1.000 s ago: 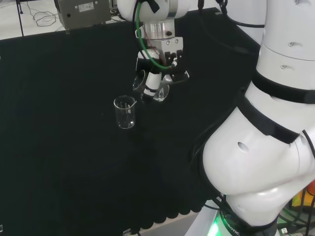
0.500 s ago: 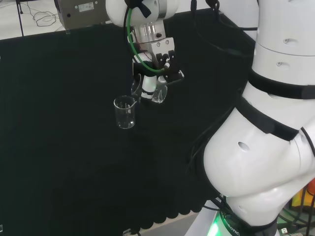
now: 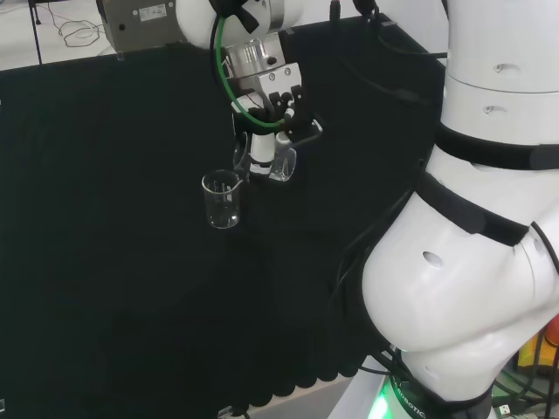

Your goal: Pour the water from the handheld beaker into the one on the table.

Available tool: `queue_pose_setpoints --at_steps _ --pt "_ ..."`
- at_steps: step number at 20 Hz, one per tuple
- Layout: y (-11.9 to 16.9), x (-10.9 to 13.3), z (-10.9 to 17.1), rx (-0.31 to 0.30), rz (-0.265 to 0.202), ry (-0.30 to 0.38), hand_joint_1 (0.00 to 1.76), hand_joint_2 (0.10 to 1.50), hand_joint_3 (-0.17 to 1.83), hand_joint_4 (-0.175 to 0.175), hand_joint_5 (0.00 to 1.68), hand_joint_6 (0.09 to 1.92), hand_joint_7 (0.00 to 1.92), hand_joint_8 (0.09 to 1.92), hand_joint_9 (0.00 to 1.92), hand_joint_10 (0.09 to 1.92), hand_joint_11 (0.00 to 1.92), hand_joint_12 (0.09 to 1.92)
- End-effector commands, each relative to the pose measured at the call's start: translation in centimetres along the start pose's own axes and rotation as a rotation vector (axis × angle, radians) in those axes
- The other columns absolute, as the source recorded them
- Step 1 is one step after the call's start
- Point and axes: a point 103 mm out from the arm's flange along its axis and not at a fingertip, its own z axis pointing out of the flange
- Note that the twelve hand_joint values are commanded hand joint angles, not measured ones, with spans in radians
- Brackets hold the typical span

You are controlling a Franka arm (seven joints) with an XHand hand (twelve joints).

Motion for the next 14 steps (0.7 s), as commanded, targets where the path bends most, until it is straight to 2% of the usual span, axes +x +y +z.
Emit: queue_pose_setpoints --at_steps 1,14 --pt "0.1 0.5 -0.6 0.026 0.008 -0.051 1.32 0.57 0.83 -0.175 1.22 0.81 1.28 0.78 1.53 0.8 1.2 0.77" --pt "0.4 1.8 -1.5 0.098 0.038 -0.137 1.32 0.57 0.83 -0.175 1.22 0.82 1.27 0.8 1.52 0.81 1.19 0.78"
